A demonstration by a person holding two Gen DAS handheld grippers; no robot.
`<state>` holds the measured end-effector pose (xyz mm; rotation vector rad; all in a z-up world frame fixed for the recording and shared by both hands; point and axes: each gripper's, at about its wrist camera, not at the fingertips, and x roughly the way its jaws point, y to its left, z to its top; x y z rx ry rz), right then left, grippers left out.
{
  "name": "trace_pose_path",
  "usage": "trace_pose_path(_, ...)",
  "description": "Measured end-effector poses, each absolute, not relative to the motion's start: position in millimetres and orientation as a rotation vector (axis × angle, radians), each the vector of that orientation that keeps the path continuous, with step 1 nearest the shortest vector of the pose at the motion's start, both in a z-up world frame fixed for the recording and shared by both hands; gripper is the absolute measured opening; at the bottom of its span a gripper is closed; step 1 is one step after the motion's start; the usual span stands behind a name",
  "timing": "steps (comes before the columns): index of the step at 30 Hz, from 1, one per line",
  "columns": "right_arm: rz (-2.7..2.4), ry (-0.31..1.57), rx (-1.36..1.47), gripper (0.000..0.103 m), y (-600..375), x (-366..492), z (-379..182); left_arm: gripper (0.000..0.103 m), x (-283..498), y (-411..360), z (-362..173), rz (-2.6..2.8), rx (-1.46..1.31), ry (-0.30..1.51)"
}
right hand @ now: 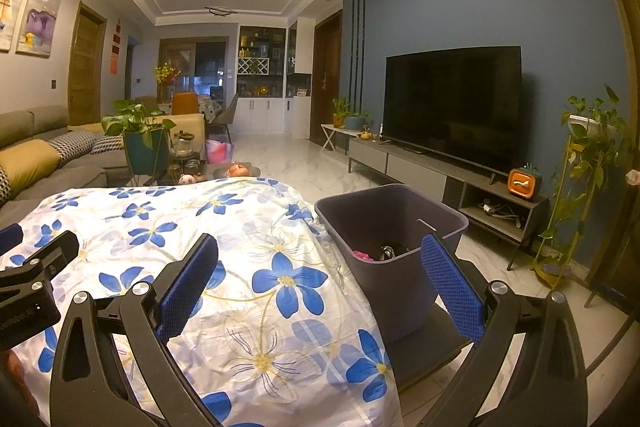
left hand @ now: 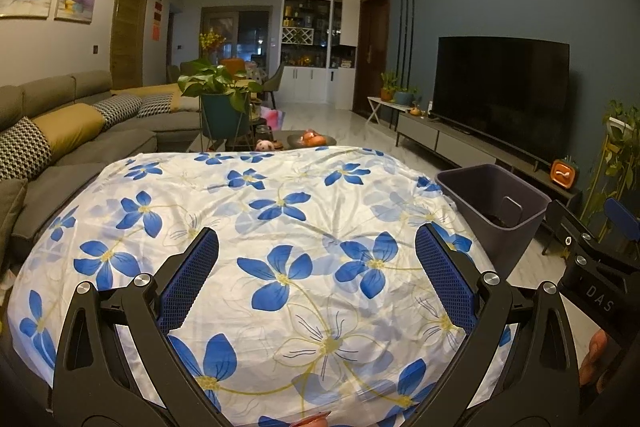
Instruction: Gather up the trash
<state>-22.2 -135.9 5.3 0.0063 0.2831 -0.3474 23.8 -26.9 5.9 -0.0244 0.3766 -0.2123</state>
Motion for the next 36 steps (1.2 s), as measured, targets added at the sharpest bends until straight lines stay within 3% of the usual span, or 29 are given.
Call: trace_pose_path(36, -0.342, 0.278, 0.010, 0.097, -133.3, -20.1, 9.5, 0.097, 23.9, -26.5, 4.5, -0.217, -0.034, 0.373)
